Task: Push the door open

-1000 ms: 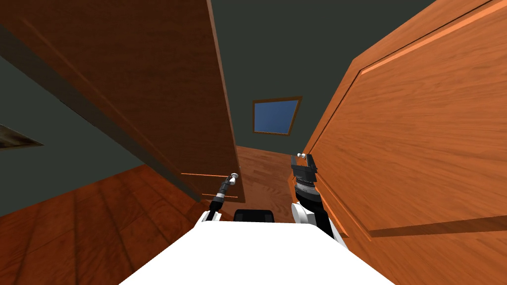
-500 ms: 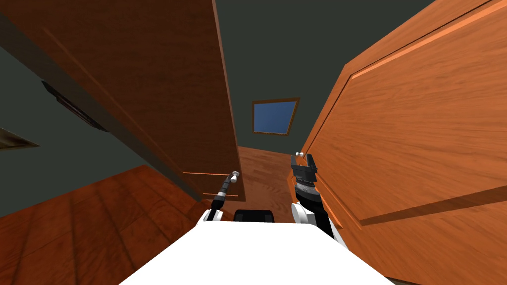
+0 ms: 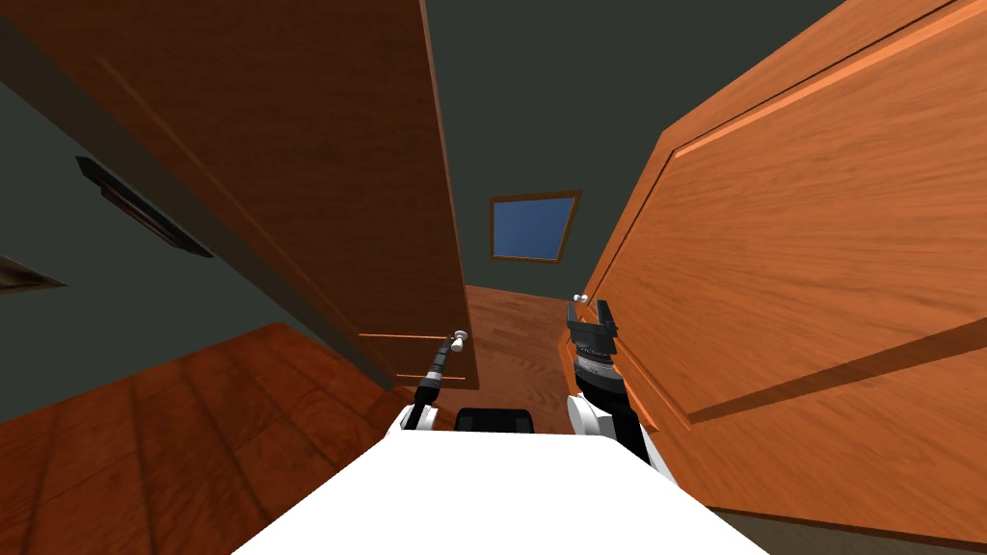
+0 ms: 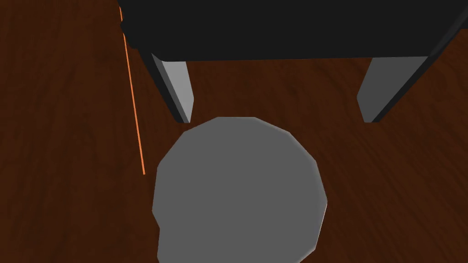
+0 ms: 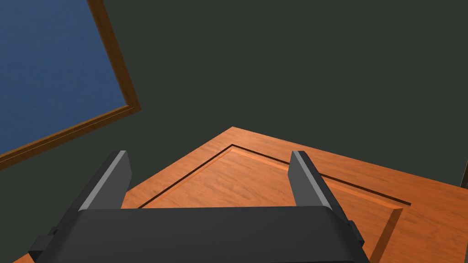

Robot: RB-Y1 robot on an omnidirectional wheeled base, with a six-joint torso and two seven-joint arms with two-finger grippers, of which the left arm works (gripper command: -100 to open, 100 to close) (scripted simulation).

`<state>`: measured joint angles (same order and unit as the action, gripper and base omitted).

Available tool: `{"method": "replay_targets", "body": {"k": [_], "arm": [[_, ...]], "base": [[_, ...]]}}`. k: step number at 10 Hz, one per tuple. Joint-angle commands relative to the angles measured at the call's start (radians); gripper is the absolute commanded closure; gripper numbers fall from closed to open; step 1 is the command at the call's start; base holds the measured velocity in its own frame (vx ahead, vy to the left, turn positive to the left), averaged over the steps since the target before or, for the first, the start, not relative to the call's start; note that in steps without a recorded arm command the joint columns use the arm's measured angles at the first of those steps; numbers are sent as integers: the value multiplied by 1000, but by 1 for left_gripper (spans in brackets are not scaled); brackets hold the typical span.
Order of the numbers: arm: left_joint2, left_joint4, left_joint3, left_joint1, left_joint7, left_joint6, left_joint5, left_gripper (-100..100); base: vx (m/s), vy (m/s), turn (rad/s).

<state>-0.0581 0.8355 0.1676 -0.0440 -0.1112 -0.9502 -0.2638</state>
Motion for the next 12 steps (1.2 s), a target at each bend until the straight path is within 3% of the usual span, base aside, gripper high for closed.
{"method": "replay_targets", "body": {"k": [1,2,3,5,6,7,8,10,11,12], "arm": [[-2,-9,-17,8,50,2,31,-100],[-3,-17,-31,15,76,3,58,-100],[-3,-17,-31,15,90,3,58,-100],[-3,-34,-63,31,154,6,117,-100],[-3,-34,-63,31,172,6,117,-100],[-3,-42,-79,39,206,7,146,-100],[-3,-42,-79,39,212,7,146,-100],[-2,-60,-113,56,279,10,209,-100],[-2,-60,-113,56,295,10,209,-100],[-2,-70,-130,64,330,11,240,-100]], "base": [[-43,21,-20],[-46,28,-42],[-39,25,-13],[-58,29,-29],[-56,27,-20],[-47,24,-23],[-33,16,-15],[-49,28,-34],[-51,28,-25],[-45,23,-28]]}}
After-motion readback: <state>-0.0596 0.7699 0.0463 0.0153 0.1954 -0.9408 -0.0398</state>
